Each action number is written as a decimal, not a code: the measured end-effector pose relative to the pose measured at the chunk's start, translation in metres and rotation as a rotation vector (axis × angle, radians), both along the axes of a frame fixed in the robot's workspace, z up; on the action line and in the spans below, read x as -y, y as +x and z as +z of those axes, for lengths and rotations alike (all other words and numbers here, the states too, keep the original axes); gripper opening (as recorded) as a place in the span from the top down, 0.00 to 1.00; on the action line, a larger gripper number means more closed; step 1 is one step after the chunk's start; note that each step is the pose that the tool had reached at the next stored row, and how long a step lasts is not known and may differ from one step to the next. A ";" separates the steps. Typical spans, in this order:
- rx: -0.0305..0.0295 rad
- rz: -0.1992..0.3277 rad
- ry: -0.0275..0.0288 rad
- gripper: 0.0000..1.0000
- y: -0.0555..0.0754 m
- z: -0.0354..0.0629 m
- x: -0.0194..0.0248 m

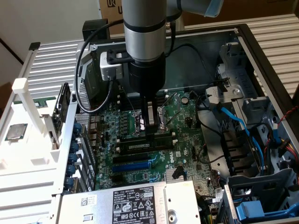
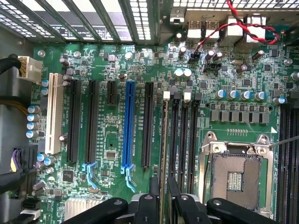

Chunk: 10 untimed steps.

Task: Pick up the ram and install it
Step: 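Press down the ram until it locks into place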

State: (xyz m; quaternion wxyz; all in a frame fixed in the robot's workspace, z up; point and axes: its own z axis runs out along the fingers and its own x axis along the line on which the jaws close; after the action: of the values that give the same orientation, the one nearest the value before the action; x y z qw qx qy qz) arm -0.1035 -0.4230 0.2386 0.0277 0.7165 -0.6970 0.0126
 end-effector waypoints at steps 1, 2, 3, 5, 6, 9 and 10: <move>0.0001 0.000 0.0001 0.78 0.000 0.0001 0.0000; 0.0001 0.000 0.0002 0.78 0.000 0.0001 0.0000; 0.0001 0.000 0.0001 0.78 0.000 0.0001 0.0000; 0.0000 0.000 0.0001 0.78 0.000 0.0002 0.0000; 0.0000 0.000 0.0001 0.78 0.000 0.0002 0.0000; -0.0002 0.000 0.0000 0.78 0.000 0.0006 0.0001; -0.0003 0.000 -0.0002 0.78 0.000 0.0011 0.0001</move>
State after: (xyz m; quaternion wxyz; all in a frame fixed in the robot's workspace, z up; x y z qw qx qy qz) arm -0.1036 -0.4231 0.2397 0.0279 0.7165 -0.6970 0.0126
